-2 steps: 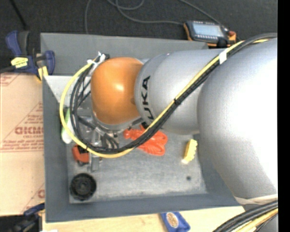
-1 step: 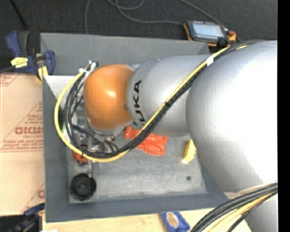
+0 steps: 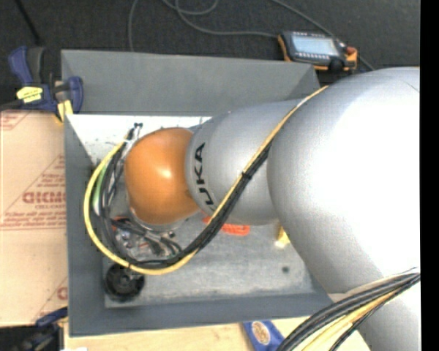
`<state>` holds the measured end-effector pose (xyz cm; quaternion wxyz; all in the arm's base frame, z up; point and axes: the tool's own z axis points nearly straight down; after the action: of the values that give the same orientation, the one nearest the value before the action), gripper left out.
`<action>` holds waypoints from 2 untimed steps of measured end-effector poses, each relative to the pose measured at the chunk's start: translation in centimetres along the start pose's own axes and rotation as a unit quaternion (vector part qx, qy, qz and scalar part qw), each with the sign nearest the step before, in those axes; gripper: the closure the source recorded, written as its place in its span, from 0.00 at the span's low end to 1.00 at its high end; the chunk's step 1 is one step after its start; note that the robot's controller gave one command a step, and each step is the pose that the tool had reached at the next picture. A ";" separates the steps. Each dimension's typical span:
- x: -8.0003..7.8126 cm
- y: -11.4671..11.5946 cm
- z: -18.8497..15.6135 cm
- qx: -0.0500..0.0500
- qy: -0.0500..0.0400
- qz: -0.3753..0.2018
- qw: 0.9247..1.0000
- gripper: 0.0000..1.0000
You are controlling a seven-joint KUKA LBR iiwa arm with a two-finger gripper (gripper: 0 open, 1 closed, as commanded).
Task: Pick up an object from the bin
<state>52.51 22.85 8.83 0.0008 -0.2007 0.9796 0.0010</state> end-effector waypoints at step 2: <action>0.5 -0.6 -3.3 0.001 0.002 -0.004 1.000 1.00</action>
Offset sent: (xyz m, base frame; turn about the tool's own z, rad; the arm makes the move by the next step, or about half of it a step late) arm -0.0028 -0.0105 0.0541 -0.0164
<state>52.25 22.11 12.11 -0.0009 -0.2051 0.9787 0.0001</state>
